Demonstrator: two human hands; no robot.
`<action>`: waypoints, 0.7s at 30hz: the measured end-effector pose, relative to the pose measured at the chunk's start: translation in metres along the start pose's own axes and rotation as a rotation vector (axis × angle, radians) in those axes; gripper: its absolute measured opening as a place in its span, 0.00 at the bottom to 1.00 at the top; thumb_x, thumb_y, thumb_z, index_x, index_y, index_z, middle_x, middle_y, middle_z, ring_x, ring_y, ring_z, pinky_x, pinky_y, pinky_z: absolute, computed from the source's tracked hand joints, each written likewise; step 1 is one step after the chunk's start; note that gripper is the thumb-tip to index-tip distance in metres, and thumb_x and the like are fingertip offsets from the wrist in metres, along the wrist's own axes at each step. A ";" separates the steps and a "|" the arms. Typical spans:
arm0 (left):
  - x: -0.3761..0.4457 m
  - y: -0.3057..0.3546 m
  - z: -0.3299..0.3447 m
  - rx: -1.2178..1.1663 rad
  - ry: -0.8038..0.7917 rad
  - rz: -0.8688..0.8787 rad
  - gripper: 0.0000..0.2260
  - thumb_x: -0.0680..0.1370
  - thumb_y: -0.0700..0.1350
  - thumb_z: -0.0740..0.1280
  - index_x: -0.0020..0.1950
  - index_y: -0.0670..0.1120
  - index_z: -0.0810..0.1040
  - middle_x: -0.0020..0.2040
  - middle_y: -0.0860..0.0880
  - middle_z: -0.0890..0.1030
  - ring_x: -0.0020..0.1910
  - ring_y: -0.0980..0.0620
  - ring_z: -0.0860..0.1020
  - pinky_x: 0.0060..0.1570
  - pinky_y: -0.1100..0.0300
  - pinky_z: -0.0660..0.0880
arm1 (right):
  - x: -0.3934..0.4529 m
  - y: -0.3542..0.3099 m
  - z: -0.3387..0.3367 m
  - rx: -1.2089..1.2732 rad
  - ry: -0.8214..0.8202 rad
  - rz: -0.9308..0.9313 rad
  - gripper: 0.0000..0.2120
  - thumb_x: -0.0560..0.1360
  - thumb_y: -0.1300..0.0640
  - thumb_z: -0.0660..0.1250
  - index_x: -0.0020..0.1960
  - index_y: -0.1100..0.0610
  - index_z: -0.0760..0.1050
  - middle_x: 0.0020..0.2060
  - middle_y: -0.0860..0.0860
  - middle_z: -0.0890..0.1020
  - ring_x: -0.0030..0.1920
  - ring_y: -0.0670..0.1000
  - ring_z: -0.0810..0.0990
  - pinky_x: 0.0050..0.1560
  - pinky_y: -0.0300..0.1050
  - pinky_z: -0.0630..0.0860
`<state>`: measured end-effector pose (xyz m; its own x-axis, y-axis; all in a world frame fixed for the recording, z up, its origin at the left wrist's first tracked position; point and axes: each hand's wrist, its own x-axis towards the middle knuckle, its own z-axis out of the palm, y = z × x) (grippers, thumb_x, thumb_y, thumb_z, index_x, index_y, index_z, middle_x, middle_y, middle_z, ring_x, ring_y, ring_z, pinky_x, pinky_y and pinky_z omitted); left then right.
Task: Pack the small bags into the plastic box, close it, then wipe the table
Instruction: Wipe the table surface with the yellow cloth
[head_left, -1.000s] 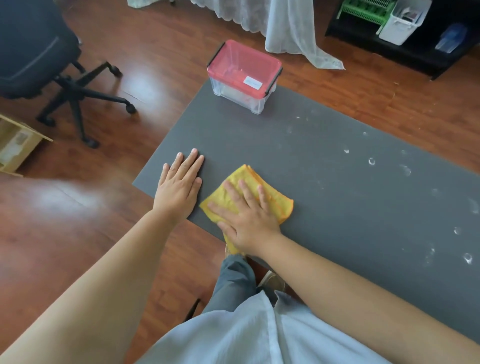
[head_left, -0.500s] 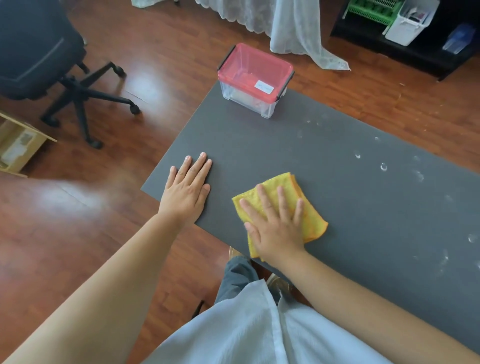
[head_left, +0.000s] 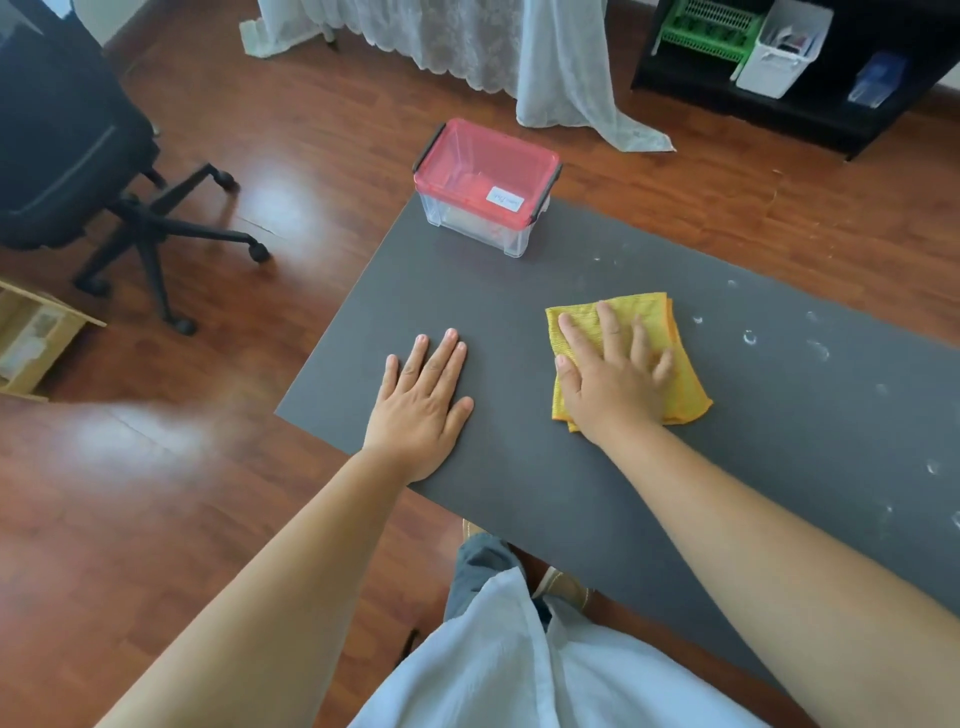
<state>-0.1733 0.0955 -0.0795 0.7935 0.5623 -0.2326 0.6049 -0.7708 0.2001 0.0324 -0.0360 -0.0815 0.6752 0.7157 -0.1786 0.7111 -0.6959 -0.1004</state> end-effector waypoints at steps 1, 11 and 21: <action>0.002 0.003 0.000 0.001 -0.003 0.010 0.28 0.80 0.62 0.39 0.78 0.55 0.39 0.78 0.59 0.38 0.76 0.53 0.34 0.73 0.50 0.34 | -0.006 -0.004 -0.001 -0.031 0.007 -0.025 0.24 0.79 0.38 0.46 0.74 0.35 0.53 0.77 0.50 0.54 0.70 0.60 0.56 0.63 0.62 0.53; 0.032 0.025 0.001 0.026 0.001 0.107 0.27 0.81 0.60 0.40 0.78 0.54 0.40 0.78 0.60 0.38 0.76 0.53 0.35 0.73 0.49 0.36 | 0.084 -0.014 -0.017 0.015 0.051 0.071 0.23 0.79 0.39 0.48 0.74 0.35 0.56 0.73 0.55 0.60 0.63 0.60 0.62 0.58 0.56 0.59; 0.069 0.049 -0.002 -0.006 0.016 0.147 0.26 0.82 0.57 0.43 0.79 0.54 0.42 0.78 0.59 0.39 0.76 0.53 0.36 0.74 0.48 0.38 | 0.035 0.001 -0.002 0.108 0.006 0.089 0.27 0.80 0.40 0.44 0.78 0.44 0.46 0.79 0.50 0.44 0.77 0.60 0.41 0.74 0.61 0.42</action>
<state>-0.0889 0.0977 -0.0838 0.8747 0.4479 -0.1850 0.4820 -0.8437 0.2362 0.0568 -0.0118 -0.0860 0.7359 0.6513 -0.1852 0.6237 -0.7584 -0.1891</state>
